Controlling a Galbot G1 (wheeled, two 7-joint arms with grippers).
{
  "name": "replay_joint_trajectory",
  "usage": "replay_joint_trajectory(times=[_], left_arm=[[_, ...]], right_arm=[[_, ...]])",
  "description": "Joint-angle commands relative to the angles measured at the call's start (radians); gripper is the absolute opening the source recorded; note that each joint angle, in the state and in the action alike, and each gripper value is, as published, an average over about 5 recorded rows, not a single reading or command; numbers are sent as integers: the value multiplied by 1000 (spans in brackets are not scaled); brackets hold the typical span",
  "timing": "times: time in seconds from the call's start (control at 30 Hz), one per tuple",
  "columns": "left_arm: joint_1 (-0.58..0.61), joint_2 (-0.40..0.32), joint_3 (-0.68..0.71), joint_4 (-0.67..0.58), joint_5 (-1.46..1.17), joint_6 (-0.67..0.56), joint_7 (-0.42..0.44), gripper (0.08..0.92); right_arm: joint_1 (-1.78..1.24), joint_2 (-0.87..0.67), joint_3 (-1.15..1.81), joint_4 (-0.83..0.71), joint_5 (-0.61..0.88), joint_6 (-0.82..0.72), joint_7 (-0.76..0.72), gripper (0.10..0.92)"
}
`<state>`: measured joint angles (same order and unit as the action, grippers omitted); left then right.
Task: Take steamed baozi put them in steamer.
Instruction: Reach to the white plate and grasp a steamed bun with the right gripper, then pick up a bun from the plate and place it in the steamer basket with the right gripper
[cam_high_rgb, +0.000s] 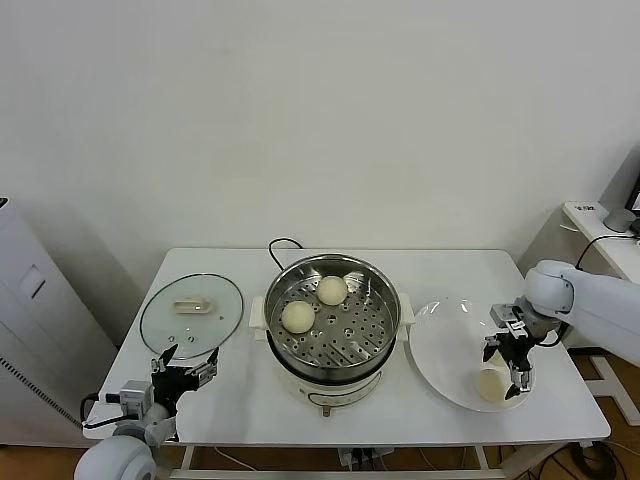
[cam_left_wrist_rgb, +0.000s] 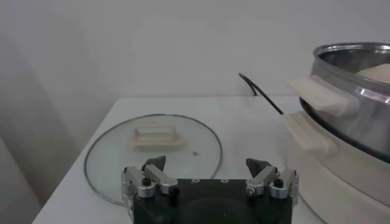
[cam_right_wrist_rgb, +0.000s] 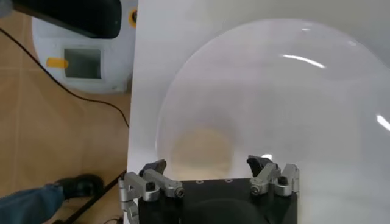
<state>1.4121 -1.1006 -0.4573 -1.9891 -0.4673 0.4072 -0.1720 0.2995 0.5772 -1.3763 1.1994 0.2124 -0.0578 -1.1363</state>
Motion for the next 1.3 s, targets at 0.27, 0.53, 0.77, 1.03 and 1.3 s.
replay_joint_trajectory(times=[0.27, 0.53, 0.77, 1.03, 1.3], left_arm=[[-2, -3, 6, 1, 2, -2, 1, 823], [-2, -3, 4, -10, 1, -1, 0, 823], [3, -4, 7, -8, 2, 1, -1, 823], [-4, 3, 13, -4, 2, 0, -1, 823], [-8, 5, 24, -2, 1, -3, 2, 823]], right_arm=[[-96, 8, 76, -33, -28, -18, 43, 689], [-83, 1, 76, -30, -11, -30, 32, 507], [92, -10, 35, 15, 27, -22, 15, 476], [454, 94, -30, 92, 141, 58, -44, 475], [498, 318, 132, 61, 187, 238, -59, 475]])
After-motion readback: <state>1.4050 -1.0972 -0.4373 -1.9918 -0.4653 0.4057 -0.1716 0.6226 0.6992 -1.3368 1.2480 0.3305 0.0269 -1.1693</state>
